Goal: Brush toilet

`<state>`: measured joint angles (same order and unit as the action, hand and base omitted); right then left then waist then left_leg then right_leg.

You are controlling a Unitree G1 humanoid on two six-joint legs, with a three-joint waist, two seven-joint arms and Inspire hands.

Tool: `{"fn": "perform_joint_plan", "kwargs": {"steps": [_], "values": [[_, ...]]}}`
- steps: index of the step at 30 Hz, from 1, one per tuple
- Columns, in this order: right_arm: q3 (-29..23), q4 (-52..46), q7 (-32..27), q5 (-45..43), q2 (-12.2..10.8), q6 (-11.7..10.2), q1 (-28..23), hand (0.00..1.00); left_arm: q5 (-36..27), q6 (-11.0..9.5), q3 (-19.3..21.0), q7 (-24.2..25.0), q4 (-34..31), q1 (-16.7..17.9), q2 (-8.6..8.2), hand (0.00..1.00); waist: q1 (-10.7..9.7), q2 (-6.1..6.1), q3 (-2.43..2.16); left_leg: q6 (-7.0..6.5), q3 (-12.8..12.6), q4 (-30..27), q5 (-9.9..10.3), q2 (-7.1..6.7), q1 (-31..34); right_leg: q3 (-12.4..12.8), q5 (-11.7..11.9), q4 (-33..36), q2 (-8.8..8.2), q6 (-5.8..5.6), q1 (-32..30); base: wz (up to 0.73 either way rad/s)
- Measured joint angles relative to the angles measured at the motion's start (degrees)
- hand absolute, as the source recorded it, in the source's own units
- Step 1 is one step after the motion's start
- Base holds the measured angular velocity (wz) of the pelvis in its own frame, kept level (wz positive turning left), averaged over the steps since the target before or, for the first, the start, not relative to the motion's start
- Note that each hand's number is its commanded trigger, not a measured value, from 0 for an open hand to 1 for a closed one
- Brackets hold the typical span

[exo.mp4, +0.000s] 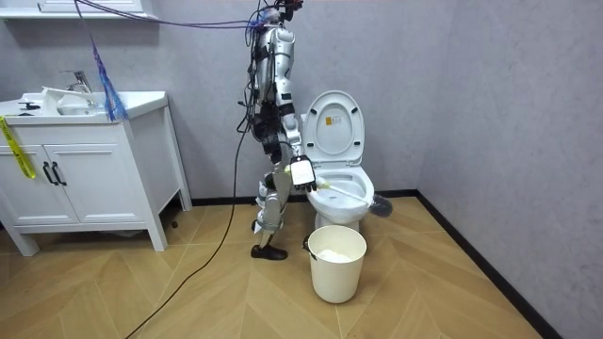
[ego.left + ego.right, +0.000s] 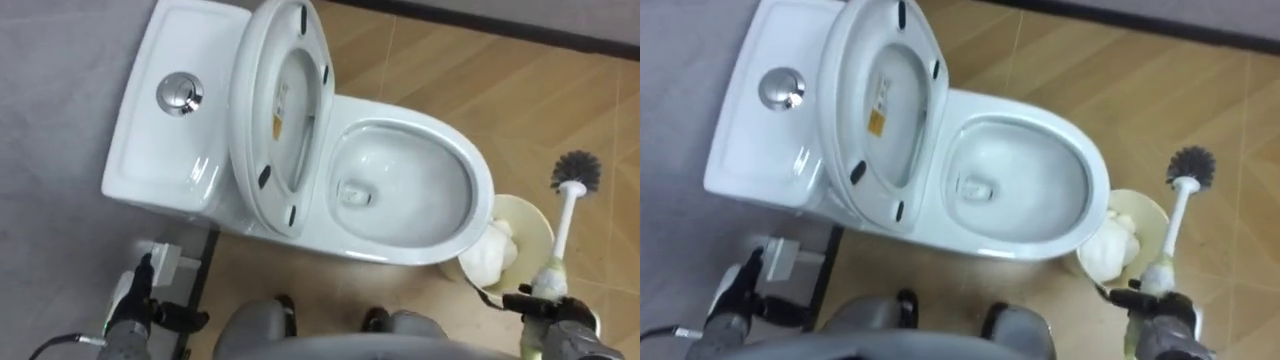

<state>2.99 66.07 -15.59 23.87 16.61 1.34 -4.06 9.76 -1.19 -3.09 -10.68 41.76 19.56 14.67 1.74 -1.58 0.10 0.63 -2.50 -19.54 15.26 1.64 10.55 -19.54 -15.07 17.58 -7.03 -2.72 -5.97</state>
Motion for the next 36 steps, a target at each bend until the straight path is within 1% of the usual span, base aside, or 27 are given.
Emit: {"fn": "perform_joint_plan", "kwargs": {"steps": [3, 4, 6, 8, 10, 11, 13, 15, 16, 17, 18, 19, 20, 22, 24, 25, 26, 27, 28, 29, 30, 31, 32, 33, 34, 35, 36], "values": [[-0.5, -1.5, -0.8, -2.7, -1.6, 0.1, -1.0, 1.0, 0.0, 0.6, 0.7, 0.0, -0.5, 0.9, -0.56, 0.0, 0.1, -0.76, 0.01, 0.12, 1.6, 2.2, -0.1, -0.46, -3.7, -1.1, 0.2, -2.7, 0.28, -0.38, 4.4, 0.14], [-0.4, -2.8, -0.8, -4.4, -1.8, 0.5, -1.5, 1.0, 0.0, 0.9, 0.8, 0.0, -1.7, 1.8, -0.67, 0.0, 0.3, -1.13, -0.12, 0.15, 1.7, 3.0, -0.2, -0.52, -5.2, -1.1, 0.3, -3.5, 0.39, -0.49, 5.6, 0.1], [-0.4, -4.9, -0.9, -7.6, -1.9, 0.8, -1.5, 1.0, 0.1, 1.3, 0.9, 0.0, -3.9, 3.4, -0.7, 0.0, 0.2, -1.3, -0.17, 0.16, 2.4, 3.6, -0.2, -0.61, -6.7, -1.2, 0.5, -4.6, 0.62, -0.75, 7.5, 0.03], [-0.4, -6.8, -1.1, -9.7, -1.9, 0.7, -1.6, 1.0, 1.3, 1.5, 0.9, 0.0, -6.7, 5.0, -0.74, 0.0, 0.1, -1.39, -0.06, 0.16, 3.3, 4.3, -0.2, -0.62, -8.0, -1.5, 0.7, -5.2, 0.87, -0.74, 9.0, 0.18], [-0.4, -8.3, -1.6, -12.2, -1.9, 0.6, -1.9, 1.0, 4.7, 1.4, 1.1, -0.1, -8.6, 5.7, -0.83, 0.0, 0.3, -1.41, 0.0, 0.16, 4.3, 4.5, -0.2, -0.67, -9.3, -2.7, 1.1, -6.4, 1.15, -0.74, 11.1, 0.28], [-0.4, -8.6, -1.7, -12.9, -1.9, 0.5, -1.9, 1.0, 5.5, 1.4, 1.2, -0.2, -9.1, 5.9, -0.89, 0.0, 0.4, -1.42, -0.05, 0.17, 4.3, 4.6, -0.2, -0.71, -9.5, -2.7, 1.2, -6.8, 1.2, -0.76, 11.5, 0.15], [-0.4, -8.8, -2.2, -17.0, -1.9, -0.9, -1.3, 1.0, 11.3, 1.4, 3.0, -0.8, -13.4, 6.7, -2.04, 0.0, 1.7, -1.59, -0.01, 0.41, 4.2, 5.2, -0.3, -0.75, -10.1, -2.6, 1.2, -7.2, 1.24, -0.78, 11.9, 0.0], [-0.3, -8.8, -2.8, -21.0, -1.8, -1.5, -1.2, 1.0, 14.5, 0.9, 3.6, -3.1, -16.7, 7.2, -2.82, 0.0, 2.4, -1.53, -0.03, 0.42, 4.4, 5.3, -0.3, -0.79, -10.0, -2.7, 1.2, -7.1, 1.23, -0.78, 12.0, 0.11], [-0.2, -9.0, -3.0, -23.8, -1.9, -1.5, -1.3, 1.0, 16.2, 0.9, 3.8, -4.1, -18.5, 6.7, -2.97, 0.0, 3.3, -1.49, -0.06, 0.41, 4.8, 5.3, -0.3, -0.79, -10.1, -2.7, 1.2, -7.0, 1.23, -0.78, 12.1, 0.11], [-0.1, -9.1, -3.0, -25.2, -1.9, -1.6, -1.2, 1.0, 17.1, 0.9, 4.2, -4.3, -20.3, 7.0, -3.08, 0.0, 3.4, -1.57, -0.05, 0.41, 5.2, 5.3, -0.3, -0.82, -10.1, -2.8, 1.2, -7.1, 1.23, -0.78, 12.2, 0.17], [0.2, -9.3, -3.0, -27.9, -1.9, -2.1, -1.4, 1.0, 18.0, 1.6, 5.3, -4.6, -23.7, 7.5, -3.46, 0.0, 3.3, -1.6, 0.06, 0.42, 6.3, 5.3, -0.3, -0.96, -10.1, -3.3, 1.2, -7.1, 1.23, -0.78, 12.7, 0.28], [0.5, -9.2, -3.0, -29.8, -1.9, -2.7, -1.9, 1.0, 18.7, 1.5, 6.2, -5.2, -25.3, 7.8, -3.53, 0.0, 3.6, -1.66, 0.09, 0.41, 6.7, 5.5, -0.3, -1.03, -10.5, -3.6, 1.2, -7.0, 1.21, -0.78, 13.0, 0.29], [0.8, -9.1, -2.9, -30.8, -1.9, -2.7, -1.9, 1.0, 19.2, 1.4, 6.3, -5.5, -26.3, 7.9, -3.53, 0.0, 3.9, -1.58, 0.11, 0.4, 7.1, 5.6, -0.4, -1.01, -10.7, -3.6, 1.2, -6.8, 1.22, -0.78, 13.1, 0.15], [1.7, -6.6, -2.2, -34.7, -2.0, -4.1, -1.3, 1.0, 20.6, 1.9, 6.4, -5.6, -28.9, 7.7, -3.83, 0.0, 5.0, -1.3, 0.33, 0.39, 9.8, 6.0, -0.4, -0.8, -11.2, -4.4, 1.2, -5.7, 1.23, -0.77, 12.9, 0.1], [2.7, -5.3, -1.2, -36.3, -2.1, -4.9, -0.9, 1.0, 21.9, 2.3, 6.4, -5.6, -30.3, 7.7, -3.83, 0.0, 5.0, -1.2, 0.44, 0.4, 11.6, 6.2, -0.4, -0.46, -11.1, -4.8, 1.2, -4.1, 1.24, -0.77, 12.7, 0.29], [3.0, -3.6, -0.8, -36.9, -2.2, -5.7, -1.0, 1.0, 22.4, 2.3, 6.1, -5.6, -31.1, 7.7, -3.89, 0.0, 5.1, -0.58, 0.72, 0.38, 14.2, 6.5, -0.5, 0.13, -11.3, -5.4, 0.9, 0.1, 1.08, -0.55, 10.8, 0.28], [3.0, -3.2, -0.5, -37.5, -2.3, -5.8, -1.0, 1.0, 22.4, 2.3, 6.1, -5.6, -31.7, 7.7, -3.87, 0.0, 5.4, 0.16, 1.02, 0.39, 16.5, 6.7, -0.6, 0.78, -11.3, -5.0, -0.4, 1.8, 1.13, -0.19, 8.9, -0.21], [4.0, -2.8, -0.3, -38.6, -2.6, -5.8, -0.1, 1.0, 22.5, 2.2, 6.4, -6.2, -33.0, 7.6, -3.84, 0.0, 6.9, -0.09, 1.06, 0.47, 19.8, 6.6, -0.6, 1.68, -10.6, -2.8, -1.2, -0.1, 2.46, 1.72, 3.8, -0.58], [5.2, -2.3, -0.6, -40.4, -2.9, -6.2, 1.5, 1.0, 22.4, 2.5, 7.8, -7.9, -33.0, 7.4, -4.28, 0.0, 6.2, -0.33, 1.0, 1.12, 20.0, 5.5, -0.2, 2.65, -8.9, -1.6, 4.0, -2.4, 3.75, 3.73, -1.4, -0.42], [5.7, -2.4, -1.0, -41.1, -2.8, -6.3, 1.4, 1.0, 22.4, 2.7, 8.2, -7.9, -32.9, 7.3, -4.26, 0.0, 5.5, 0.12, 1.03, 1.8, 19.3, 4.3, -0.1, 2.95, -8.2, -3.2, 5.5, -2.0, 3.56, 4.34, -1.6, 0.29], [6.0, -1.7, -1.3, -42.8, -2.9, -6.3, 0.5, 1.0, 22.5, 2.4, 8.7, -7.8, -33.8, 7.2, -3.67, 0.0, 4.9, 0.03, 1.28, 3.01, 15.8, 2.7, -0.5, 2.68, -6.7, -2.4, 5.8, -1.9, 3.29, 4.49, -0.4, 0.87], [5.9, 0.8, -1.2, -44.2, -2.8, -6.2, 0.0, 1.0, 22.6, 1.2, 7.5, -7.9, -36.8, 7.2, -3.52, 0.0, 4.5, -0.65, 1.7, 3.32, 13.1, 4.0, -1.0, 2.03, -6.4, 1.0, 5.8, -3.4, 3.19, 4.28, 1.3, 0.86], [5.9, 1.9, -1.0, -44.2, -2.8, -6.2, 0.0, 1.0, 22.6, 0.3, 6.7, -8.0, -38.9, 7.1, -3.49, 0.0, 4.4, -0.92, 1.88, 3.21, 12.4, 5.5, -1.9, 1.54, -6.2, 2.5, 5.8, -4.0, 3.15, 3.87, 1.7, 0.72], [5.8, 3.3, -0.6, -44.2, -2.8, -6.3, 0.3, 1.0, 22.9, -1.9, 4.3, -9.3, -42.8, 5.9, -3.22, 0.0, 4.5, -0.47, 1.65, 1.65, 9.9, 7.4, -3.4, 1.19, -6.7, 3.1, 5.6, -4.1, 3.02, 3.15, 1.6, 0.34], [5.9, 4.4, -0.3, -44.2, -2.9, -6.6, 0.9, 1.0, 26.1, -2.5, 2.9, -9.9, -44.5, 5.1, -2.4, 0.0, 5.0, -0.85, 1.75, 1.21, 8.5, 7.8, -4.0, 0.65, -7.1, 3.3, 5.4, -3.7, 2.71, 2.69, 1.0, 0.0], [5.9, 4.6, 0.0, -44.5, -2.9, -6.9, 1.5, 1.0, 26.9, -2.8, 2.6, -10.1, -44.5, 5.2, -1.73, 0.0, 5.3, -0.92, 1.73, 1.19, 7.5, 7.7, -4.0, 0.63, -7.2, 3.3, 5.4, -3.8, 2.85, 2.61, 1.0, -0.39], [6.0, 5.2, 0.2, -45.5, -2.9, -7.3, 2.6, 1.0, 27.7, -2.8, 2.3, -10.1, -44.4, 5.1, -1.0, 0.0, 5.4, -0.76, 1.72, 1.07, 6.7, 7.0, -3.9, 0.49, -7.2, 2.7, 5.6, -4.0, 2.6, 2.39, 1.1, -0.37]]}}
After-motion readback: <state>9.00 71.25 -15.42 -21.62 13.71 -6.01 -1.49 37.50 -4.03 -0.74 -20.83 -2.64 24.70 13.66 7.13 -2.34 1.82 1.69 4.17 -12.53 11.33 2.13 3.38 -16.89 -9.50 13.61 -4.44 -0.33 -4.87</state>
